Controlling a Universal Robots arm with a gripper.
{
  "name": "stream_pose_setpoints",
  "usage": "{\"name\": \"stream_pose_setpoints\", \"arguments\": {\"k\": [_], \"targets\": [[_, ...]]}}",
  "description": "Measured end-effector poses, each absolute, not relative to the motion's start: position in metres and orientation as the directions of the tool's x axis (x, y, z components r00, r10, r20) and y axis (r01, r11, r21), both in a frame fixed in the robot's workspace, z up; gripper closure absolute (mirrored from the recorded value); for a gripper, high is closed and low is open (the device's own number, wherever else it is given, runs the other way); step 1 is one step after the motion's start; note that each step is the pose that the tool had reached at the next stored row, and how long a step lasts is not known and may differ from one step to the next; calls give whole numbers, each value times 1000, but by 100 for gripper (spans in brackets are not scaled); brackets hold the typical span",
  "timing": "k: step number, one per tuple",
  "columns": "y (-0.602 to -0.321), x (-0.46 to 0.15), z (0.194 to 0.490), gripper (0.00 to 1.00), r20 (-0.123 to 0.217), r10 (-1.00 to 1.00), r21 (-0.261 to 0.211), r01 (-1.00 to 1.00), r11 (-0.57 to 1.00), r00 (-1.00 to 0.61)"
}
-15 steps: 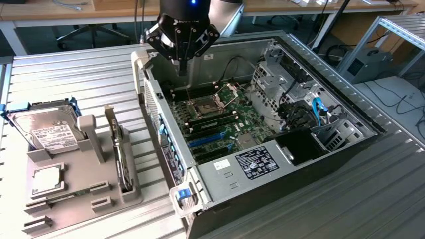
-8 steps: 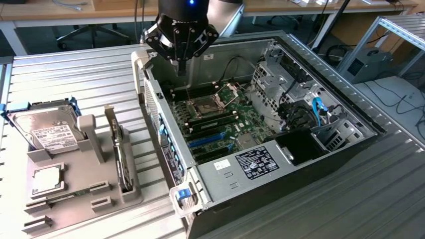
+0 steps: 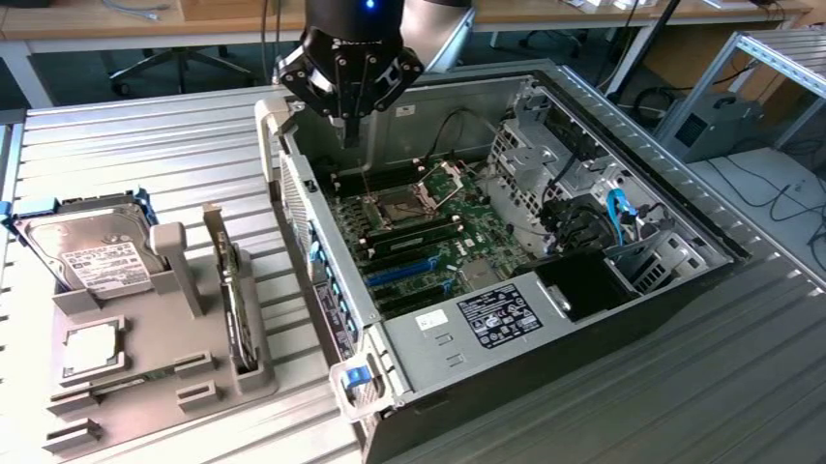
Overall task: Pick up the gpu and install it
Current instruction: 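Reach for the gpu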
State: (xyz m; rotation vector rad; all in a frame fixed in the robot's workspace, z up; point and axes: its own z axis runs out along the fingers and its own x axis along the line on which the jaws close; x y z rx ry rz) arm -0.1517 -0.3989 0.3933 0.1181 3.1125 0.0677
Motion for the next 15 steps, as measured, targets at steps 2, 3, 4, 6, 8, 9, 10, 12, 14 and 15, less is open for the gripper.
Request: {"name": "stream_pose_setpoints", "arguments": {"k": [2, 3, 4, 6, 8, 9, 10, 12, 14, 15], "targets": [[-399, -153, 393, 89, -24, 76, 44, 75, 996, -997], [-399, -153, 393, 89, -24, 76, 44, 75, 996, -997], [-399, -154, 393, 89, -24, 76, 44, 75, 996, -997], [-399, -155, 393, 89, -24, 76, 44, 75, 996, -997], [-399, -156, 393, 89, -24, 76, 44, 75, 996, -997], [-399, -156, 393, 89, -24, 76, 44, 75, 996, -997], [-399, -157, 393, 89, -24, 76, 44, 75, 996, -997], [-399, -158, 393, 89, -24, 76, 44, 75, 996, -997], [-399, -159, 393, 89, -24, 76, 44, 75, 996, -997], [-399, -160, 393, 89, -25, 76, 44, 75, 996, -997]]}}
